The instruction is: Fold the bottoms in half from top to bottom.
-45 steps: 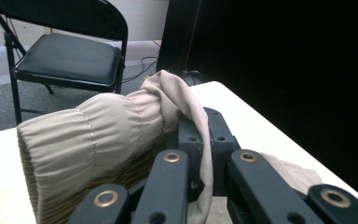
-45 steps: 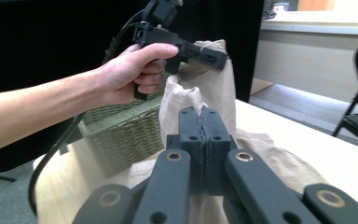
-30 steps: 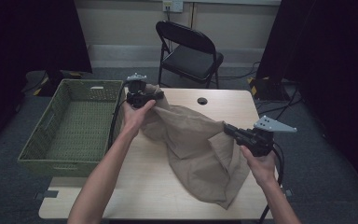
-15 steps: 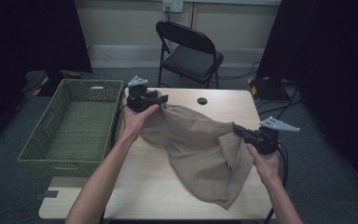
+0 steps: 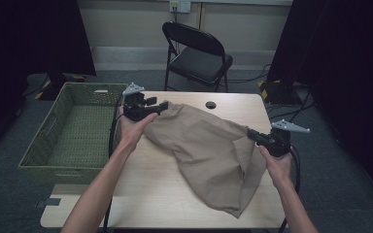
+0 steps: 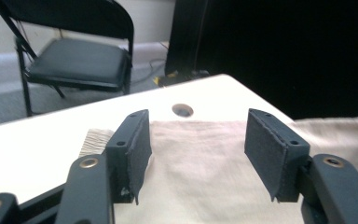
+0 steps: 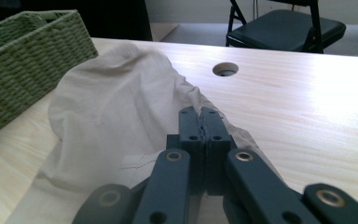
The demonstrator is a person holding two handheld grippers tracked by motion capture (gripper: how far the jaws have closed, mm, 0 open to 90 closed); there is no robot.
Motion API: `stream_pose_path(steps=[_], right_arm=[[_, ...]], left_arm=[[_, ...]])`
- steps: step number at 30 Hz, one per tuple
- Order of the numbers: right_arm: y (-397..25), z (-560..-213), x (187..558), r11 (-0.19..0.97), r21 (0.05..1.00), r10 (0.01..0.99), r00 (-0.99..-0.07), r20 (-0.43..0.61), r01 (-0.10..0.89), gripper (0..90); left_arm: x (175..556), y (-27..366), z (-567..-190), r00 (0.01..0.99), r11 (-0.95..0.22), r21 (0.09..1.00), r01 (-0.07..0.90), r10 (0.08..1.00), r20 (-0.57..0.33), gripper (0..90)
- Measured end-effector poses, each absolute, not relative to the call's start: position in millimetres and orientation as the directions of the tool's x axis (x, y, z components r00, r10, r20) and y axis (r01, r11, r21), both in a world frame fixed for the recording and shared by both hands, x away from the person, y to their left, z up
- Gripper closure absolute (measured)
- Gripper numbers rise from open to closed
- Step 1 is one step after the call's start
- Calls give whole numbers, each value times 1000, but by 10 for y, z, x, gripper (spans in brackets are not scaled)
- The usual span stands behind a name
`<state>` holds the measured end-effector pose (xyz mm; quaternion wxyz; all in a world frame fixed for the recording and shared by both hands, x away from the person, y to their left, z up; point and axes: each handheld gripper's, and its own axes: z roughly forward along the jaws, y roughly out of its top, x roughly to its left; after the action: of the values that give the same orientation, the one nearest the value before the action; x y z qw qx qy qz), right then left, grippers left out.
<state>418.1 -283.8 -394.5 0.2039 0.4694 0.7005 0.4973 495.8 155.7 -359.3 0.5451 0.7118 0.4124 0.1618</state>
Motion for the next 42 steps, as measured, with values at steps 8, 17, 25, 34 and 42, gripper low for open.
stream_pose_path(steps=[8, 17, 25, 34, 42], right_arm=[[-2998, -4096, 4305, 111, 878, 898, -425, 112, 466, 841], [-3151, -4195, 4168, 85, 873, 911, -393, 128, 481, 752], [-2725, -4377, 4138, 204, 830, 859, -502, 103, 520, 696], [-2694, -4760, 4207, 249, 746, 858, -499, 126, 618, 593], [-2593, -4913, 4088, 309, 704, 848, -521, 100, 639, 560]], left_arm=[[4839, 1420, -4027, 639, -110, 877, 468, 728, -249, 464], [4796, 1399, -4323, 652, -168, 840, 515, 714, -257, 630], [4728, 1186, -4597, 684, -228, 811, 539, 680, -264, 766], [4735, 1066, -4945, 664, -217, 777, 591, 678, -315, 749], [4786, 1058, -5033, 634, -246, 768, 592, 730, -254, 700]])
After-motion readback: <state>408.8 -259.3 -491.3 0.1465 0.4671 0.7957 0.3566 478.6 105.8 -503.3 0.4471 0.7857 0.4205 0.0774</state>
